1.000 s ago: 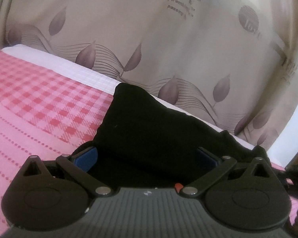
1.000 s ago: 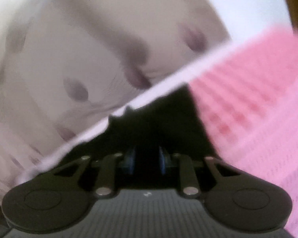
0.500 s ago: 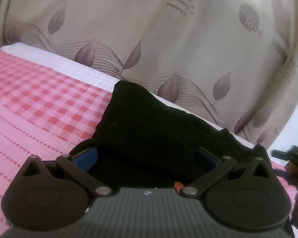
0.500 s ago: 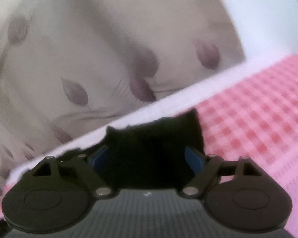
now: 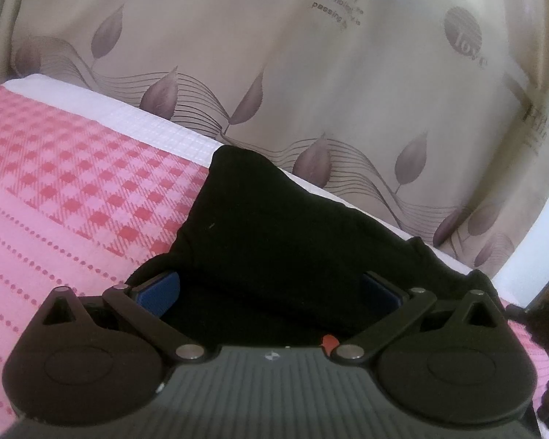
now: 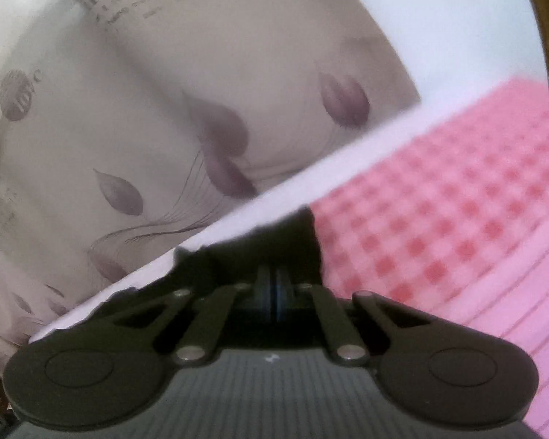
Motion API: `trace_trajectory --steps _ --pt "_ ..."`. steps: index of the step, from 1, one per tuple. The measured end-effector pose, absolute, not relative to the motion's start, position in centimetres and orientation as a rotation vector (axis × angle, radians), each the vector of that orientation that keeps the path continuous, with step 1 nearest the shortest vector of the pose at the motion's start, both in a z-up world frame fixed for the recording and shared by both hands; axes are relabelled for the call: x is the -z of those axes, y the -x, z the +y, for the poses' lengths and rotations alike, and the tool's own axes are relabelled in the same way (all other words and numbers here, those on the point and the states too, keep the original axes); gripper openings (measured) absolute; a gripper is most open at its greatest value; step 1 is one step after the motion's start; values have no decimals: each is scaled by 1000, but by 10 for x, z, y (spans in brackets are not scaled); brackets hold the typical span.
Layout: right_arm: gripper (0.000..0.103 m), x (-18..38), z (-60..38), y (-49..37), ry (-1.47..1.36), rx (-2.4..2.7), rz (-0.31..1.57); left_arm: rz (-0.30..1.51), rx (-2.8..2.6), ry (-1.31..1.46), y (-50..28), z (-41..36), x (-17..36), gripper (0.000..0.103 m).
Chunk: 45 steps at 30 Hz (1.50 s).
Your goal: Fold small clothes
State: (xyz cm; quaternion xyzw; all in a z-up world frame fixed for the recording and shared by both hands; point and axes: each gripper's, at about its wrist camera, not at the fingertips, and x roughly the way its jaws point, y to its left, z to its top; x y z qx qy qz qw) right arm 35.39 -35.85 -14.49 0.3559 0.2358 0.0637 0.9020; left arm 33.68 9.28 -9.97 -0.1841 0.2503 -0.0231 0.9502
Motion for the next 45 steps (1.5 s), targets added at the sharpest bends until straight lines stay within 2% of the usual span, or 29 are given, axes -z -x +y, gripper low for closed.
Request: trace_trajectory --steps 2,4,5,6,8,10,11,12,13,16,18,20,25,28,29,31,32,33,34,35,37,38,45 --pt "5 145 -359 -349 -776 -141 456 511 46 375 -337 93 100 103" --pt "13 137 -352 -351 -741 -170 437 516 45 376 -338 93 100 103" --pt "28 133 -347 -355 -711 -182 439 516 45 377 -338 93 100 103" --pt "58 129 -340 -361 -672 -198 456 515 45 378 -338 93 100 103" --pt "86 125 -329 -374 -619 -212 476 516 46 377 -338 93 100 103" --pt "85 125 -316 -387 -551 -222 516 515 47 376 -338 94 100 103" --pt "67 127 -310 -391 -520 -241 548 516 46 376 -338 94 100 103" --pt "21 129 -303 -393 -483 -243 574 516 47 376 -338 94 100 103" --pt "14 132 -296 -394 -428 -211 605 517 47 376 -338 94 100 103" --pt "9 130 -300 -382 -440 -181 547 516 47 377 -337 94 100 103" --pt "3 124 -315 -365 -497 -138 466 517 46 377 -338 94 100 103" --pt "3 124 -327 -358 -522 -101 436 517 45 378 -338 94 100 103" --pt "3 142 -333 -371 -548 -105 526 516 46 378 -338 94 101 103" --pt "6 139 -341 -359 -633 -117 448 518 44 380 -339 94 101 103" --pt "12 135 -340 -360 -633 -135 443 518 44 380 -339 94 101 103" --pt "39 129 -334 -366 -597 -153 460 519 44 378 -339 94 101 103" --pt "66 128 -330 -371 -578 -167 473 519 44 378 -339 94 101 103" --pt "77 127 -327 -376 -563 -183 486 519 44 378 -339 94 101 103" --pt "77 127 -322 -381 -544 -194 499 520 44 378 -339 94 102 103" --pt "75 128 -318 -383 -528 -209 509 520 45 378 -339 95 102 103" --pt "31 130 -303 -390 -455 -212 555 520 45 378 -339 95 102 103" --pt "15 131 -297 -391 -407 -177 571 520 45 377 -339 94 102 103" --pt "3 122 -317 -358 -459 -110 440 519 49 375 -340 94 102 103"
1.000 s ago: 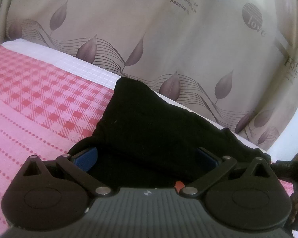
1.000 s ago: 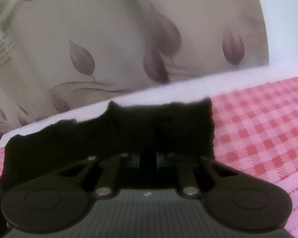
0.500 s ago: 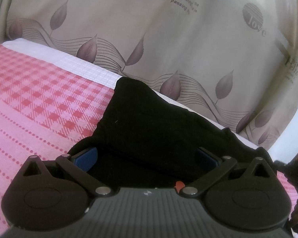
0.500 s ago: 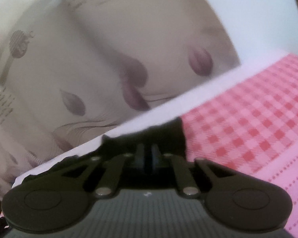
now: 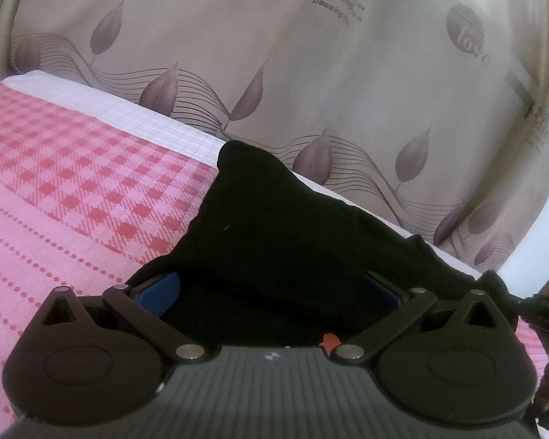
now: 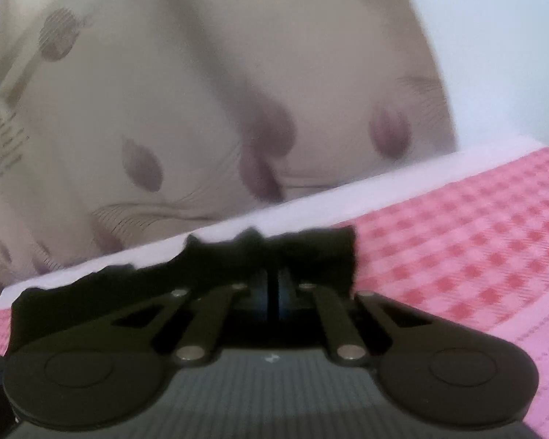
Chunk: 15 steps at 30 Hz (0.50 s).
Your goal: Fold small clothes
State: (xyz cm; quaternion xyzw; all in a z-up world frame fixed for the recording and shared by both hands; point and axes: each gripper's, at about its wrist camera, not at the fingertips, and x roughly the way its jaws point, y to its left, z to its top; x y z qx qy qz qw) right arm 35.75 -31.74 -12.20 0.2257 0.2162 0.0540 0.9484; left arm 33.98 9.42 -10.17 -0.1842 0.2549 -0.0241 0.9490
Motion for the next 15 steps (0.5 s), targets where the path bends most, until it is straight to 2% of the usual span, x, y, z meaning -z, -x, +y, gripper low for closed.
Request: trace_trajectory --steps 9,13,15 --pt "4 146 -326 -379 -508 -127 550 521 46 373 -340 94 102 103" --pt "7 146 -327 -378 -510 -131 540 524 44 366 -340 93 102 103" --pt "11 141 -339 -362 -602 -128 493 527 49 366 -340 94 102 103"
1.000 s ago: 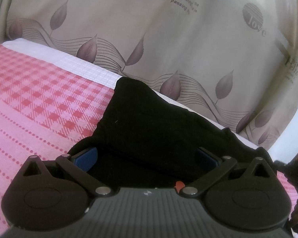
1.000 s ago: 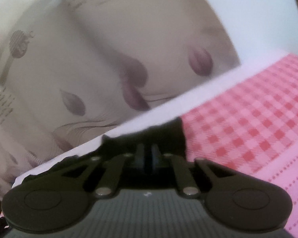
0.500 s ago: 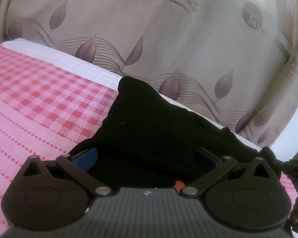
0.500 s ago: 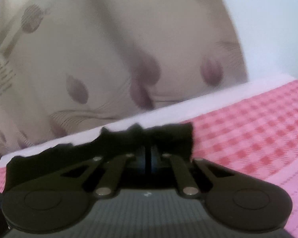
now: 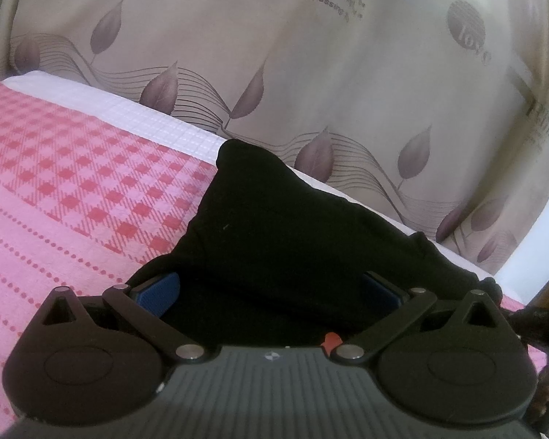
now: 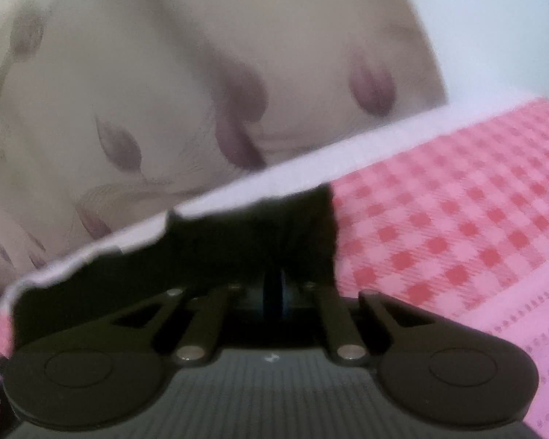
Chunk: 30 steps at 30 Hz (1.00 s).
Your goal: Fold small clothes
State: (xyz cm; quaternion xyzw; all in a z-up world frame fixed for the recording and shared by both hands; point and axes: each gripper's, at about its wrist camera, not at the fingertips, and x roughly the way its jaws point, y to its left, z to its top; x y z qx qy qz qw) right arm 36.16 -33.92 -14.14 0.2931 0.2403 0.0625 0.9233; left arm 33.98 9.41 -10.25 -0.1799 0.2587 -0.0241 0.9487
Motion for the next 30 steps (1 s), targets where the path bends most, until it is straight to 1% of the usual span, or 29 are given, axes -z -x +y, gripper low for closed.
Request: trace_trajectory --steps 2,4,5,6,7,8,9,11,14,17,21,24,25,26,27,28,30 --pt "11 134 -356 -326 -707 -134 386 526 56 365 -339 94 102 103" --pt "12 121 -366 -286 -706 -175 374 564 107 329 -338 91 97 103" --pt "18 117 -369 -265 -682 -201 387 598 135 304 -335 89 92 102" --pt "35 114 -372 -240 -656 -230 401 625 172 280 -326 87 86 102" --pt "49 113 -375 -216 -637 -258 418 639 216 266 -315 87 80 103" --pt "80 114 -378 -192 -626 -287 441 648 267 261 -300 89 74 103" --pt "94 119 -383 -163 -622 -312 452 656 300 257 -286 92 70 103" --pt "94 127 -390 -117 -616 -297 458 672 337 241 -260 99 63 103" --pt "94 143 -392 -68 -605 -281 521 665 355 244 -218 119 57 103" --pt "93 150 -384 -42 -554 -230 534 689 354 240 -188 137 56 103" --pt "93 161 -370 -33 -503 -214 570 685 293 184 -155 155 58 101" --pt "93 174 -360 -38 -508 -227 616 723 270 179 -144 168 68 95" --pt "93 178 -357 -41 -507 -240 626 746 260 182 -143 172 72 95" --pt "93 181 -353 -42 -497 -245 633 773 248 192 -143 176 76 91" --pt "93 182 -348 -42 -466 -238 622 798 233 214 -144 181 82 84" --pt "93 182 -343 -43 -441 -238 626 822 227 246 -144 184 87 80" --pt "89 181 -338 -42 -430 -253 631 807 241 293 -140 190 90 80"
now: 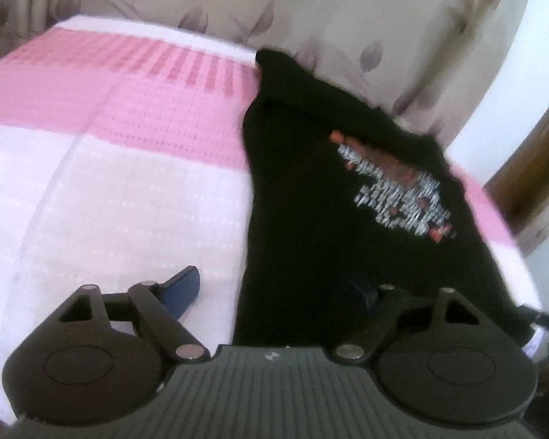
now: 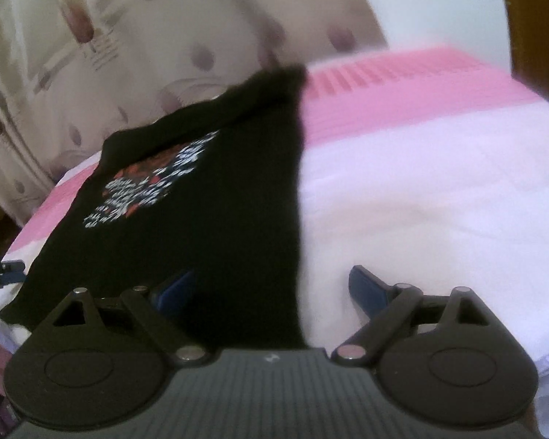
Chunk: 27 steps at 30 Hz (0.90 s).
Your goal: Fold small clothes
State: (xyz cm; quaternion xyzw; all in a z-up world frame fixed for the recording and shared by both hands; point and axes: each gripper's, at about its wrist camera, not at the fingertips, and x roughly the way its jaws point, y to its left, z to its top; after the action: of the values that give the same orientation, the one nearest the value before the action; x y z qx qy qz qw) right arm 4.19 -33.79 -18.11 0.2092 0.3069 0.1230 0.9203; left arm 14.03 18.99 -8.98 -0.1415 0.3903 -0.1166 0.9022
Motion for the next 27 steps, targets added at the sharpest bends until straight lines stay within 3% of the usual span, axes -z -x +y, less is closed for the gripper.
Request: trace_trajectory --steps 1,2,3,4,5,6,7,8,10,18,23,24,25,26,27 --pt "85 181 -335 -43 -423 -258 634 807 247 298 -139 190 90 80" --pt "74 180 -331 -43 -396 -255 639 810 249 287 -139 188 91 79" --pt "53 178 -327 -44 -369 -256 645 808 245 258 -137 184 91 77" --pt "40 177 -325 -44 -362 -260 652 806 235 227 -136 179 91 73" --pt "30 178 -325 -46 -381 -269 663 805 228 198 -134 175 90 59" --pt "28 179 -325 -46 -395 -271 660 816 242 191 -134 172 91 17" --pt "26 179 -326 -45 -408 -276 660 858 272 227 -137 173 94 8" --pt "17 180 -326 -46 -433 -282 662 863 302 311 -137 176 97 7" --pt "12 185 -332 -48 -522 -296 667 870 319 378 -137 179 103 7" --pt "10 197 -364 -33 -851 -329 590 768 300 464 -128 199 93 6" --pt "11 199 -367 -35 -820 -307 628 816 325 409 -134 192 97 7" --pt "11 199 -367 -36 -809 -312 638 834 332 398 -135 191 98 10" --pt "13 197 -366 -37 -782 -307 648 863 346 388 -137 189 100 23" --pt "22 195 -364 -37 -754 -298 653 877 365 389 -138 189 101 30" --pt "34 194 -364 -39 -742 -300 658 877 393 401 -138 189 101 48"
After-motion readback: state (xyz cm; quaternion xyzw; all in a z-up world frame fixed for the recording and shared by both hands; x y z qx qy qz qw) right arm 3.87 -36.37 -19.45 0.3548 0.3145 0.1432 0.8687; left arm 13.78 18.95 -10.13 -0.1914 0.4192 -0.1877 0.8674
